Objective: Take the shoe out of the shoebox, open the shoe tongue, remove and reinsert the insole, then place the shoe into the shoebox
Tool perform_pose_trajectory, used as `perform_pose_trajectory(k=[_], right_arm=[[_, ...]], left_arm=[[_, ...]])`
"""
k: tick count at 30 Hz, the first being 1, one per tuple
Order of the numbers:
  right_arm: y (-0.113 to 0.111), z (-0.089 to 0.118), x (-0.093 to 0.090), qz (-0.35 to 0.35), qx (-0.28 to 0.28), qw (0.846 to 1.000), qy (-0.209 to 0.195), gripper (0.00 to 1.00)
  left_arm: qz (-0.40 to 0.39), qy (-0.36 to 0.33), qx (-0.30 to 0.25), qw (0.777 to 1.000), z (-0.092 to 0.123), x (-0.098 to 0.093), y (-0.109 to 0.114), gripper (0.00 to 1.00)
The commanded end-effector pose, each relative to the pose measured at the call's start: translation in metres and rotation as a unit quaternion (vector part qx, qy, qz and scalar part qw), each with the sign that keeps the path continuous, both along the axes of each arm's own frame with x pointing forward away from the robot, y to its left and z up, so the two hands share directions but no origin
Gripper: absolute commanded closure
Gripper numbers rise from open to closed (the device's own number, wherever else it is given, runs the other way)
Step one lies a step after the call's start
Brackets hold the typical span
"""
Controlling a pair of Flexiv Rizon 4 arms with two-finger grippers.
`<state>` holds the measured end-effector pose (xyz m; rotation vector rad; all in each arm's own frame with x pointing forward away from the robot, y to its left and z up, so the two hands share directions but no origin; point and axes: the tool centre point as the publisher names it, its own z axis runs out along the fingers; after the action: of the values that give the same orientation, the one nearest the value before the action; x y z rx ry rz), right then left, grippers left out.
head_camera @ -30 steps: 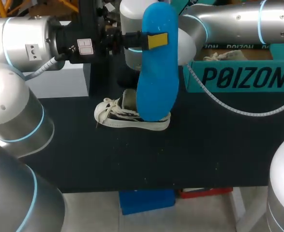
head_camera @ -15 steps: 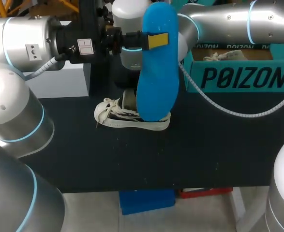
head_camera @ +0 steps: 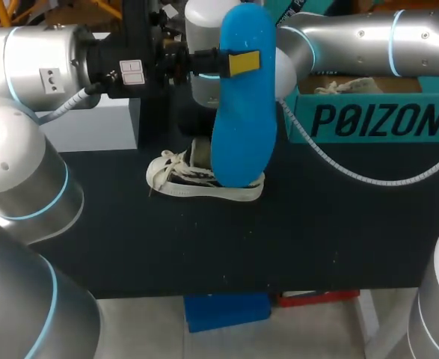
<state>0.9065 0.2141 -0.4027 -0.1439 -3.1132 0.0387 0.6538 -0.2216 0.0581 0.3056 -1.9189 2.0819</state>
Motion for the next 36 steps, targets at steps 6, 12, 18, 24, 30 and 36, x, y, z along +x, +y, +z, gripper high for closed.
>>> perform_pose_trajectory(k=[6,12,18,24,30,36], right_arm=[[-0.002,-0.001,0.0,0.0,0.0,1.0,0.0,1.0],[-0.004,0.001,0.0,-0.02,0.001,1.0,0.001,1.0],[-0.016,0.045,0.005,-0.161,-0.011,0.987,0.007,1.0],[-0.03,0.078,0.004,-0.336,0.001,0.942,0.011,1.0],[-0.036,0.093,-0.001,-0.527,0.005,0.85,0.011,1.0],[-0.039,0.094,-0.004,-0.635,-0.005,0.772,-0.009,1.0]], left_arm=[[0.002,0.001,0.001,1.0,-0.001,-0.001,-0.001,1.0],[0.002,0.001,0.001,1.0,-0.001,-0.001,-0.001,1.0],[0.002,0.001,0.001,1.0,-0.001,-0.001,-0.001,1.0],[0.002,0.001,0.001,1.0,-0.001,-0.001,-0.001,1.0],[0.002,0.001,0.001,1.0,-0.001,-0.001,-0.001,1.0],[0.002,0.001,0.001,1.0,-0.001,-0.001,-0.001,1.0]])
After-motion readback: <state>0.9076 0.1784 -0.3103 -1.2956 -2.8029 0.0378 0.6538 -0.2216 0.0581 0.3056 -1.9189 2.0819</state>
